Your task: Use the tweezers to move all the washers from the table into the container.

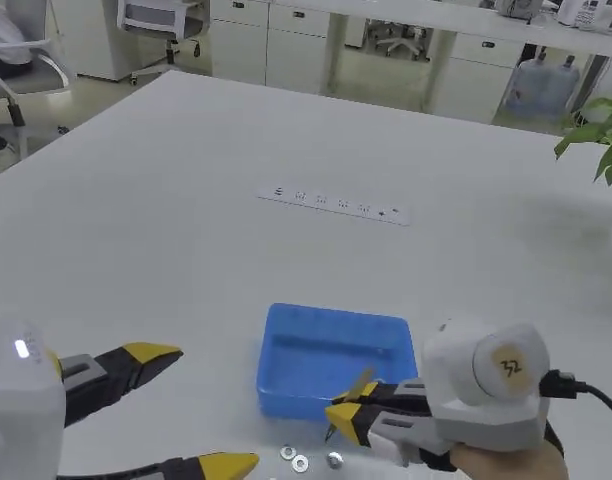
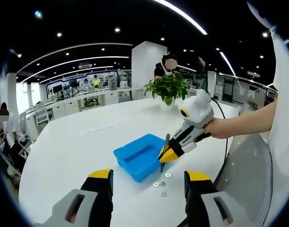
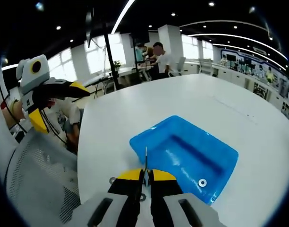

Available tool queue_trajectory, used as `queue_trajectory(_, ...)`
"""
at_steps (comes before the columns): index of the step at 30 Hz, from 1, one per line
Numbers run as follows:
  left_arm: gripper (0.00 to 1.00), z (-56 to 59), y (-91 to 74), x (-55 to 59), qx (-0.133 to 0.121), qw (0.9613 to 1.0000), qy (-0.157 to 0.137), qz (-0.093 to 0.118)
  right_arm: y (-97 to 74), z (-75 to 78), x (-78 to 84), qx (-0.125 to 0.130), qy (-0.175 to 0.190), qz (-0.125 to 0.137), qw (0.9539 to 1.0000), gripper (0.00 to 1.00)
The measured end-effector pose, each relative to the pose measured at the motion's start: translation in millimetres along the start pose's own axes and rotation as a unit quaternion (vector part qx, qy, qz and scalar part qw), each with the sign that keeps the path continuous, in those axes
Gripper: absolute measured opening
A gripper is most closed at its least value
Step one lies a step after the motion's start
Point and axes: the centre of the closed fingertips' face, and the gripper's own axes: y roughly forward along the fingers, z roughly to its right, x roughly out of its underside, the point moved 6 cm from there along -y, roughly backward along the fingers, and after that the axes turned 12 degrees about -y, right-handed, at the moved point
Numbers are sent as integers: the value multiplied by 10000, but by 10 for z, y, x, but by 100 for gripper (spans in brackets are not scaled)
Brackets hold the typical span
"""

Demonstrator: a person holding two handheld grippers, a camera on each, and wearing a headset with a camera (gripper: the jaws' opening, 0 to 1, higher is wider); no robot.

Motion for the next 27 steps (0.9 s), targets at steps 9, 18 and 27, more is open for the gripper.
queue_trajectory(9, 61, 20, 38, -18, 66, 10000, 1, 16, -128, -120, 105, -253, 141, -54, 9996, 3)
queue_trajectory(18, 61, 71, 43, -39, 128, 9999, 43, 2, -80, -174, 143, -280, 67, -144, 9995, 3)
queue_trajectory(27, 61, 80, 22, -29, 101, 9999, 47, -18, -51, -220, 145, -355, -427, -288, 9980, 3)
